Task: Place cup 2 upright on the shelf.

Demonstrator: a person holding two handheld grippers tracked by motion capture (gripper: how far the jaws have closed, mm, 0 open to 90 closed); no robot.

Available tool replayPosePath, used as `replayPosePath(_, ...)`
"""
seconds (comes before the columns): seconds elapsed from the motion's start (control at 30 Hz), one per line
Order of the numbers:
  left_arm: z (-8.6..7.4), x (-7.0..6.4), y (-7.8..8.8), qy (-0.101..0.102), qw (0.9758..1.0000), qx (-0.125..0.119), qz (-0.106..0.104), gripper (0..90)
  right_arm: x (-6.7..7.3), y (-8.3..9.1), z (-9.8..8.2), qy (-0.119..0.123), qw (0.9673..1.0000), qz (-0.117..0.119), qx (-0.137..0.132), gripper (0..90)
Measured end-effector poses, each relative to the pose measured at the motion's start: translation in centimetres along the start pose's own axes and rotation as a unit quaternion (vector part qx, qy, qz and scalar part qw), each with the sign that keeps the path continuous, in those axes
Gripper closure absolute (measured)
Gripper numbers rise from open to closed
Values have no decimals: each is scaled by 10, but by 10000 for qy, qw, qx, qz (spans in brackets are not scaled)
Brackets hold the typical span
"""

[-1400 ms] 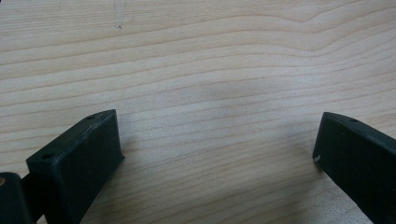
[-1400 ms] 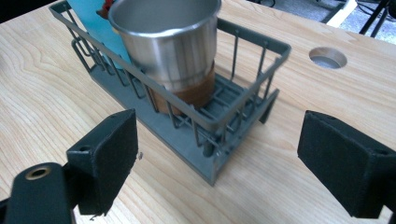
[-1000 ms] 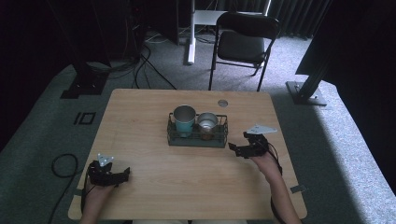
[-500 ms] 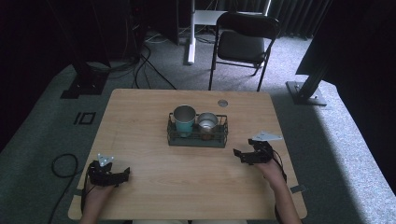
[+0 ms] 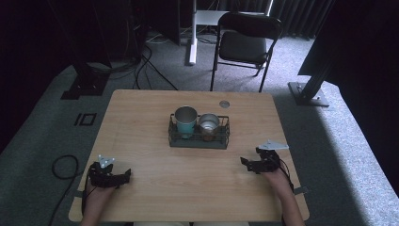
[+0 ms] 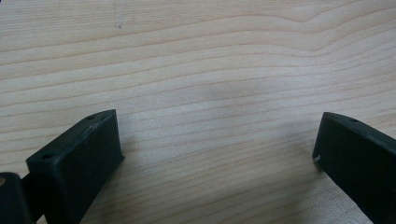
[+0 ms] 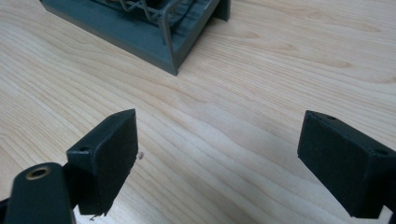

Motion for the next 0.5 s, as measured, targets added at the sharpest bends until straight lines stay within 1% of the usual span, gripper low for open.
replayPosePath(0.2, 0, 0, 0, 4, 10000, -2, 0, 16, -3, 5, -10, -16, 9998, -203, 77, 122)
replayPosePath(0.23, 0, 0, 0, 2, 10000, -1, -1, 16, -3, 6, -11, -63, 9998, -188, 64, 121)
replayPosePath(0.33, 0, 0, 0, 1, 10000, -2, -1, 16, -4, 8, -16, -46, 9996, -259, 116, 122)
replayPosePath(0.5, 0, 0, 0, 1, 10000, -3, 0, 16, -4, 11, -24, -113, 9993, -318, 146, 122)
Point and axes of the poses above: each handheld gripper's, and its own axes: y roughly backward along the jaws, z roughly out of its top, x roughly to its left, the point moved 6 cm from there along -y, roughly forward along the jaws, and after that the axes turned 7 degrees about y, right-handed, at the moved point
